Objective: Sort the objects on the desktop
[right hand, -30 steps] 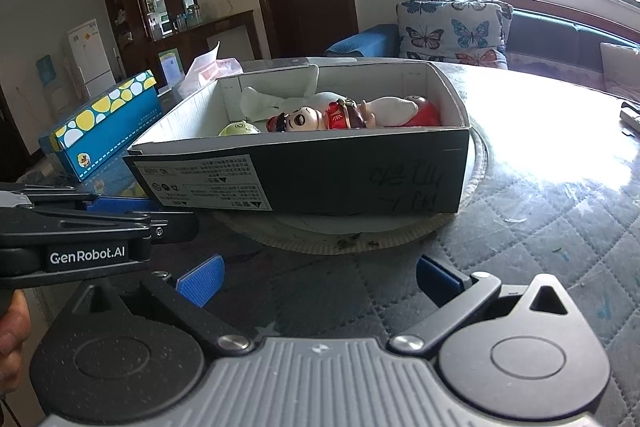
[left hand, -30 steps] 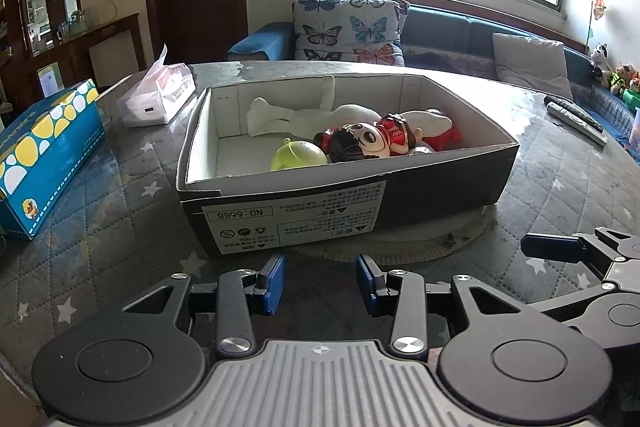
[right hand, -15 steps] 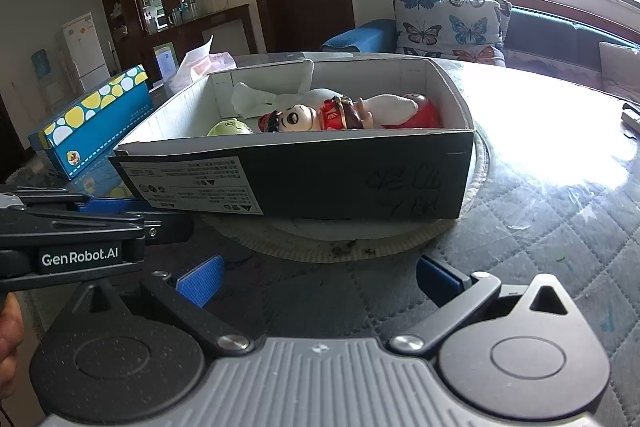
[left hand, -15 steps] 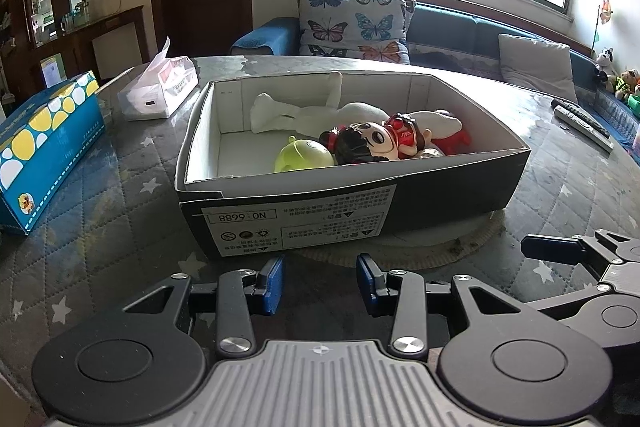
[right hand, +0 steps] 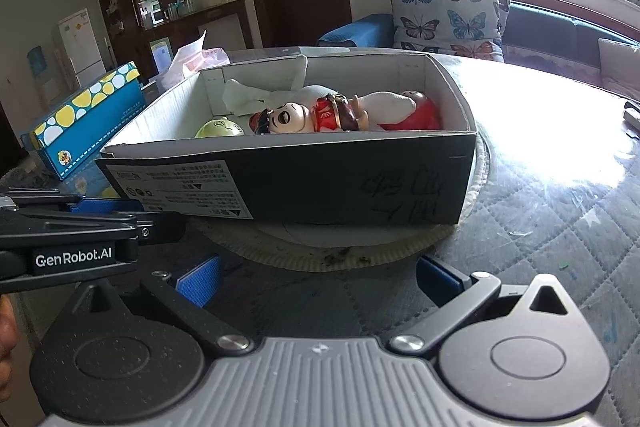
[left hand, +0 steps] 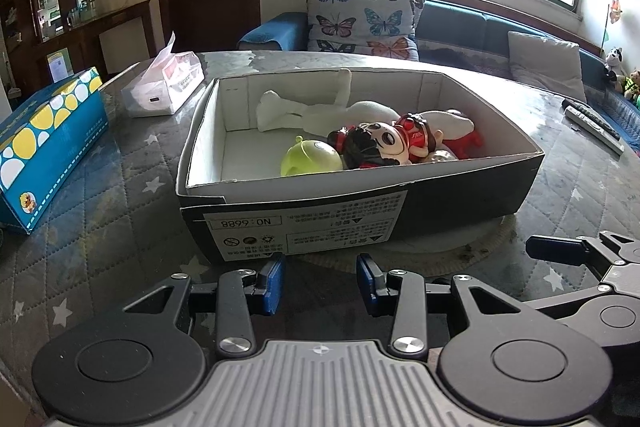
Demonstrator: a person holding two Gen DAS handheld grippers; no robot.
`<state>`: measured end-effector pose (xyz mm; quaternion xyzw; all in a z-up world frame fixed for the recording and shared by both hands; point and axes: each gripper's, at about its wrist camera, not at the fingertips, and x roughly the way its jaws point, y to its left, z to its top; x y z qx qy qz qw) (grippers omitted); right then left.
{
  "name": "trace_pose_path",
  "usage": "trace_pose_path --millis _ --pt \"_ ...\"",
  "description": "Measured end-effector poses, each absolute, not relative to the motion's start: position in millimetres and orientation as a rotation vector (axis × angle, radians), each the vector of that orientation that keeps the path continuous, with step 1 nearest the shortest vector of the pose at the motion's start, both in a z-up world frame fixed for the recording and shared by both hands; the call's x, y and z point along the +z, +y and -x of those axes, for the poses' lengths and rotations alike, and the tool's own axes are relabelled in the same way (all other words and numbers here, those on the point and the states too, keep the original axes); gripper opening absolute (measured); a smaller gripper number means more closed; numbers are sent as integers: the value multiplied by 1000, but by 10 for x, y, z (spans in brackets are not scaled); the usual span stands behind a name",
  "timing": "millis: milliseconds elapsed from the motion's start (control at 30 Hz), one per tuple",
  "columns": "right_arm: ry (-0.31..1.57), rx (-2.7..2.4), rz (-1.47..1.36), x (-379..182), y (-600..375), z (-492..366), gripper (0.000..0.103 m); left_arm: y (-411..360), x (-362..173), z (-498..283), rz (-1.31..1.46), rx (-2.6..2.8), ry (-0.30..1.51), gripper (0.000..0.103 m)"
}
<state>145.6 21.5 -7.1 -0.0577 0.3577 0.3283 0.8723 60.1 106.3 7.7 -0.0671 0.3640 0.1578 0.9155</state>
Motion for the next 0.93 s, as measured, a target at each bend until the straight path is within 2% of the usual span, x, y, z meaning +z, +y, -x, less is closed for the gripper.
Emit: trace_pose_path --millis 633,933 --pt "773 674 120 -128 244 -1609 103 1094 32 -707 177 342 772 41" --pt "769 671 117 -125 243 -1660 103 1093 27 -734 189 341 758 34"
